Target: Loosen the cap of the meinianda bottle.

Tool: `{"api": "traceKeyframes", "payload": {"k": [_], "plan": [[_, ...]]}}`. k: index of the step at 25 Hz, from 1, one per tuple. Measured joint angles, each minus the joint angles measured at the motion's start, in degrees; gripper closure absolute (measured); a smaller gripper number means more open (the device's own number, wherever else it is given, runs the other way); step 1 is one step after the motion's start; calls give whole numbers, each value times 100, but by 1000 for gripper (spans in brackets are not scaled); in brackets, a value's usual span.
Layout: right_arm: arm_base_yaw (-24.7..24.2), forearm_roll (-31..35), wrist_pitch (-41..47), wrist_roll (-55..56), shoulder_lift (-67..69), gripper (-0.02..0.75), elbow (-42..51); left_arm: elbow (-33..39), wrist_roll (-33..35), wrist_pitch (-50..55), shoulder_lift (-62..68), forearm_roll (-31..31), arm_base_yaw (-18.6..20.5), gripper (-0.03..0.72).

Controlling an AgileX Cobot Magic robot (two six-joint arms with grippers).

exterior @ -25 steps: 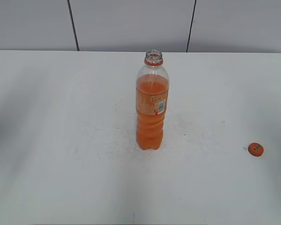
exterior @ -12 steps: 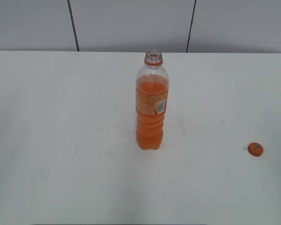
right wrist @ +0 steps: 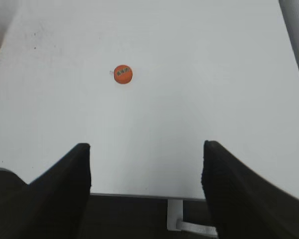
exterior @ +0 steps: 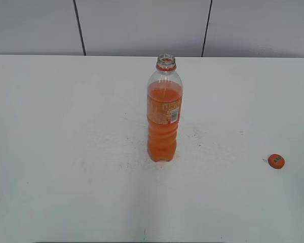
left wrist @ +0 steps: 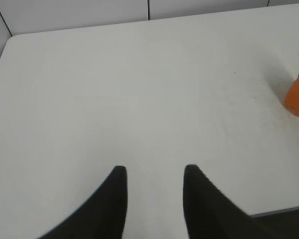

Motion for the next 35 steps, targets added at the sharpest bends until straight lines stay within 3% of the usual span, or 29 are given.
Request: {"api": "traceKeyframes", "payload": {"k": [26, 35], "plan": [[0, 0, -139, -134, -532, 216, 51, 174, 45, -419, -319, -273, 0, 445], [0, 0, -139, -139, -532, 216, 51, 174, 45, -428, -319, -268, 366, 445]]}}
